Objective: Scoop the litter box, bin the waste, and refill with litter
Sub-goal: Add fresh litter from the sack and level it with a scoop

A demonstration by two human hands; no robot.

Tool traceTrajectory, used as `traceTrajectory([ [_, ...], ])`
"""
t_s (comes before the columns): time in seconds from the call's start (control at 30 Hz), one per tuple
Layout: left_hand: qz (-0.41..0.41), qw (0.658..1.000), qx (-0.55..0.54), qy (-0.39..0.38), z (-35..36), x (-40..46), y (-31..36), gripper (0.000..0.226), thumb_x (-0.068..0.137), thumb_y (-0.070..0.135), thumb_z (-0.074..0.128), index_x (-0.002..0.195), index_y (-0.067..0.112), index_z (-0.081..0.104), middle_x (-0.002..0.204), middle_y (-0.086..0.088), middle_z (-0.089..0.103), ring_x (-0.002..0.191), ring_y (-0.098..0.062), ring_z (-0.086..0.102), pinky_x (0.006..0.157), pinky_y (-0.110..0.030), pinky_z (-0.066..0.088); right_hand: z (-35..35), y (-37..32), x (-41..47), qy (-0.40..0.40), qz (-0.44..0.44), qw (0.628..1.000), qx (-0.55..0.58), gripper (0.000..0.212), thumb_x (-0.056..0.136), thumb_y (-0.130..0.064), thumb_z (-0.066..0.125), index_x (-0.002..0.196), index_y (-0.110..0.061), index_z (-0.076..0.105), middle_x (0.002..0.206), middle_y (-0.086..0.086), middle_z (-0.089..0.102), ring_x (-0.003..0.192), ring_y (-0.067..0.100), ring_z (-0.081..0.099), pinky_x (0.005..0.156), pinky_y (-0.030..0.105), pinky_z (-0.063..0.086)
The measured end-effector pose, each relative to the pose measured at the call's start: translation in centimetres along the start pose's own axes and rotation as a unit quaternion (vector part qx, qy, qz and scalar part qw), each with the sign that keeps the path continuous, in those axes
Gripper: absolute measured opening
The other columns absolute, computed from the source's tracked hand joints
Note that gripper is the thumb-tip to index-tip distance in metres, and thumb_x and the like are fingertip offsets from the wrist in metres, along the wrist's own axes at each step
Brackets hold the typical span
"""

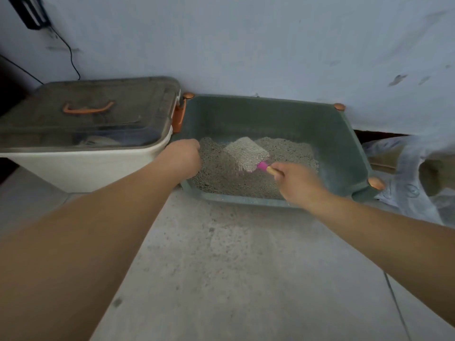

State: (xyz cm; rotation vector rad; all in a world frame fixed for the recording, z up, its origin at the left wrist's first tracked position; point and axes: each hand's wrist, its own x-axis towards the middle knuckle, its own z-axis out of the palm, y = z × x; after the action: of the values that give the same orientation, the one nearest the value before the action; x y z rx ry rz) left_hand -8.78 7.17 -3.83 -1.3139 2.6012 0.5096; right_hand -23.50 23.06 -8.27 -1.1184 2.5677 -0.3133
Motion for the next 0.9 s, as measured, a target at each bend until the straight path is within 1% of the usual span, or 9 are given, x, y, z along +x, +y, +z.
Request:
traceTrajectory([
  [0.07, 0.007, 1.000, -0.003, 0.016, -0.3, 0.3, 0.0, 0.044, 0.091, -0.002, 0.040, 0.133, 0.007, 0.044, 0.130, -0.017, 0.051, 0.112, -0.031, 0.051, 0.095, -0.038, 0.043, -0.2, 1.1, -0.5, -0.004, 0.010, 1.000, -0.018, 0.021, 0.097, -0.016, 0.039, 0.098, -0.024, 0.058, 0.084, 0.001, 0.057, 0.081, 0.024, 0.057, 0.061, 0.029, 0.036],
  [0.17, 0.012, 0.999, -0.009, 0.035, -0.5, 0.8, 0.1, 0.042, 0.091, -0.003, 0.040, 0.131, 0.005, 0.045, 0.126, -0.019, 0.054, 0.094, -0.024, 0.046, 0.094, -0.037, 0.043, 0.1, 1.6, -1.1, -0.030, 0.009, 0.999, -0.032, 0.020, 0.097, -0.018, 0.041, 0.089, -0.028, 0.057, 0.084, 0.000, 0.056, 0.081, 0.024, 0.055, 0.063, 0.029, 0.039],
  [0.23, 0.015, 0.999, -0.007, 0.036, -0.3, 1.0, 0.2, 0.042, 0.090, -0.004, 0.039, 0.130, 0.007, 0.046, 0.124, -0.018, 0.054, 0.096, -0.027, 0.049, 0.094, -0.039, 0.044, 0.7, 0.9, -1.0, -0.045, 0.005, 0.999, -0.021, 0.027, 0.097, -0.018, 0.041, 0.073, -0.029, 0.048, 0.076, -0.003, 0.051, 0.077, 0.022, 0.052, 0.055, 0.028, 0.033],
  [0.27, 0.017, 0.999, -0.006, 0.033, -0.1, 1.2, 0.1, 0.043, 0.090, -0.005, 0.039, 0.130, 0.008, 0.045, 0.124, -0.018, 0.055, 0.101, -0.030, 0.052, 0.095, -0.040, 0.045, 1.0, 0.3, -0.8, -0.053, 0.000, 0.999, -0.011, 0.028, 0.097, -0.017, 0.041, 0.072, -0.029, 0.046, 0.072, -0.005, 0.048, 0.072, 0.020, 0.051, 0.052, 0.027, 0.030],
  [0.37, 0.019, 1.000, -0.005, 0.019, 0.4, 1.4, 0.2, 0.044, 0.090, -0.004, 0.039, 0.131, 0.009, 0.044, 0.123, -0.017, 0.055, 0.111, -0.034, 0.053, 0.096, -0.040, 0.046, 1.6, -1.7, 0.5, -0.054, -0.004, 0.998, 0.027, 0.021, 0.097, -0.015, 0.039, 0.087, -0.030, 0.049, 0.069, -0.007, 0.047, 0.066, 0.017, 0.049, 0.049, 0.025, 0.027],
  [0.5, 0.018, 1.000, -0.002, 0.025, 0.7, 1.5, 0.1, 0.045, 0.091, -0.001, 0.039, 0.134, 0.012, 0.044, 0.122, -0.017, 0.055, 0.109, -0.035, 0.054, 0.091, -0.043, 0.049, 0.8, -1.8, 2.0, 0.005, 0.016, 0.999, 0.051, 0.025, 0.096, -0.013, 0.039, 0.104, -0.025, 0.059, 0.081, -0.001, 0.057, 0.076, 0.023, 0.055, 0.056, 0.026, 0.036],
  [0.63, 0.002, 1.000, -0.007, 0.016, 1.0, 1.6, -0.2, 0.047, 0.091, -0.001, 0.039, 0.135, 0.017, 0.042, 0.124, -0.015, 0.053, 0.107, -0.034, 0.055, 0.087, -0.043, 0.052, 0.2, 0.5, 2.5, 0.045, 0.061, 0.997, 0.024, 0.025, 0.095, -0.012, 0.040, 0.104, -0.023, 0.060, 0.094, 0.005, 0.061, 0.078, 0.025, 0.051, 0.063, 0.029, 0.037],
  [0.77, -0.005, 1.000, -0.002, 0.021, 1.6, 1.9, -0.7, 0.045, 0.089, 0.001, 0.037, 0.128, 0.023, 0.048, 0.122, -0.012, 0.055, 0.103, -0.031, 0.054, 0.091, -0.046, 0.051, 1.0, 0.9, 2.4, 0.014, 0.077, 0.997, 0.027, 0.026, 0.094, -0.012, 0.042, 0.102, -0.027, 0.062, 0.089, 0.001, 0.057, 0.080, 0.024, 0.053, 0.066, 0.027, 0.037],
  [0.9, -0.015, 1.000, 0.015, 0.008, 2.3, 2.2, -0.5, 0.054, 0.084, 0.000, 0.041, 0.128, 0.031, 0.045, 0.124, -0.009, 0.055, 0.112, -0.032, 0.053, 0.093, -0.050, 0.047, 2.9, -1.4, 3.4, -0.026, 0.056, 0.995, 0.075, 0.027, 0.096, -0.015, 0.043, 0.107, -0.029, 0.062, 0.088, 0.000, 0.059, 0.080, 0.023, 0.058, 0.063, 0.027, 0.040],
])
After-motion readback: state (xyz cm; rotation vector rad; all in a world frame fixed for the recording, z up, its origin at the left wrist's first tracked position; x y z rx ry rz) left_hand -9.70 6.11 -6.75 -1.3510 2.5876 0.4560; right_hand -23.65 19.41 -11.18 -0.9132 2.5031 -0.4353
